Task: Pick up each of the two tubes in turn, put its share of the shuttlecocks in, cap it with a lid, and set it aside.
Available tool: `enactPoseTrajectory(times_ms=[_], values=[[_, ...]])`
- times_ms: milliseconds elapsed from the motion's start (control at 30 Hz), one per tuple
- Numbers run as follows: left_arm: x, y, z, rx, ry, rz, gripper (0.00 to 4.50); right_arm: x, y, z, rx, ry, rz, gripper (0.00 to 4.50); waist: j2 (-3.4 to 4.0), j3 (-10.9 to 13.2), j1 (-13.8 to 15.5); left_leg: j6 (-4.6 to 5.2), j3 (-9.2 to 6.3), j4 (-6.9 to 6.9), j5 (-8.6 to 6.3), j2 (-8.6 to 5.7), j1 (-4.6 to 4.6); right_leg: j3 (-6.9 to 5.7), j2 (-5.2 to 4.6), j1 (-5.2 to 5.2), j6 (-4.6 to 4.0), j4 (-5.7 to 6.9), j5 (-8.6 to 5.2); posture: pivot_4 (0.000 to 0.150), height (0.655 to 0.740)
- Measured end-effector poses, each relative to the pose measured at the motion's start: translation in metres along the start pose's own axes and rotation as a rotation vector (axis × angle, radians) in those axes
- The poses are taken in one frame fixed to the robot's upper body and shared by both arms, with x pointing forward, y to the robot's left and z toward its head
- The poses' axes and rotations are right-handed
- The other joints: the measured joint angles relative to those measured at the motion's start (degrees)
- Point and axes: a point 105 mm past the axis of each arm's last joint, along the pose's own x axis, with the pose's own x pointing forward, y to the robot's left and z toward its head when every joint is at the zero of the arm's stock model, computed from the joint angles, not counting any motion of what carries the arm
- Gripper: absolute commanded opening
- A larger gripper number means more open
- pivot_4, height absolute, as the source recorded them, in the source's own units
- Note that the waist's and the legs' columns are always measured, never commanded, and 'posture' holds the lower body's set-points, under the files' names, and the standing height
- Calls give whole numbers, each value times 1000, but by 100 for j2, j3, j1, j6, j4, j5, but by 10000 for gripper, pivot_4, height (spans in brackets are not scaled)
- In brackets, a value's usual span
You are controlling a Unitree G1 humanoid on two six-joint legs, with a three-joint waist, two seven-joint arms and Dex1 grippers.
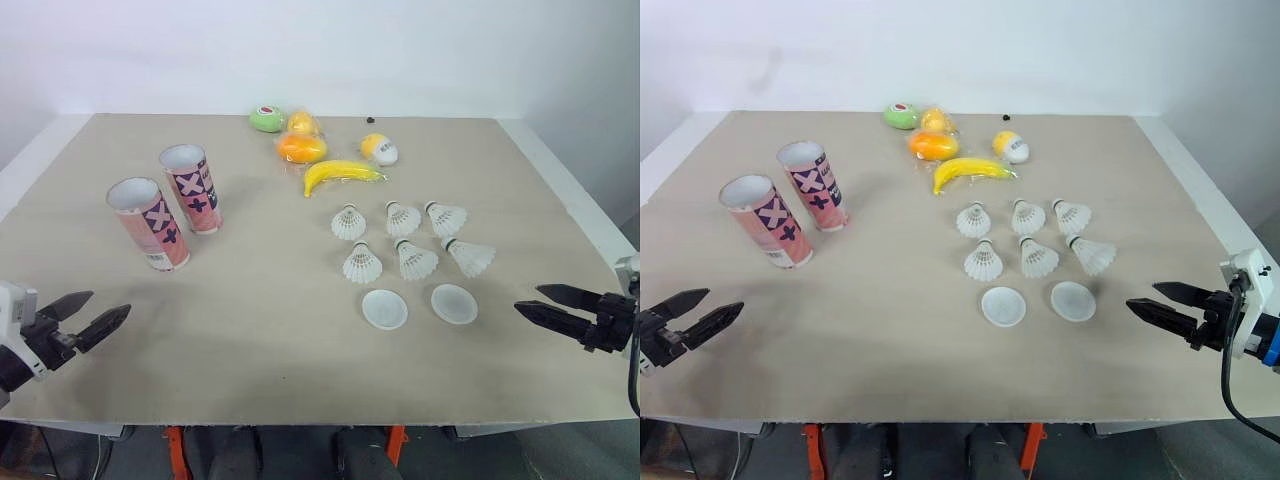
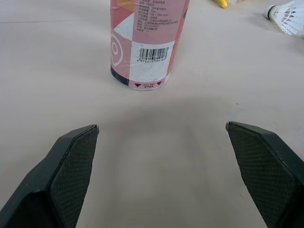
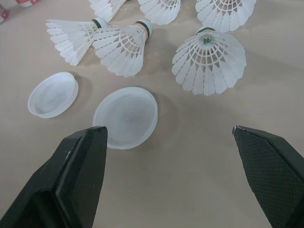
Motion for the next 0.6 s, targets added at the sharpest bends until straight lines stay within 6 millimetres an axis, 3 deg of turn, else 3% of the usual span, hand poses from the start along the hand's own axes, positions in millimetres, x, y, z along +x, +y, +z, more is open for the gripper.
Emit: enactPoseTrajectory(times_ms=[600], values=[[7, 1, 6, -14, -30, -17, 44687, 4, 3, -1, 3, -4, 15, 45000, 0, 0, 1, 0, 0, 0, 0, 0, 0, 0, 1, 0, 0, 0, 0, 1500, 7321]])
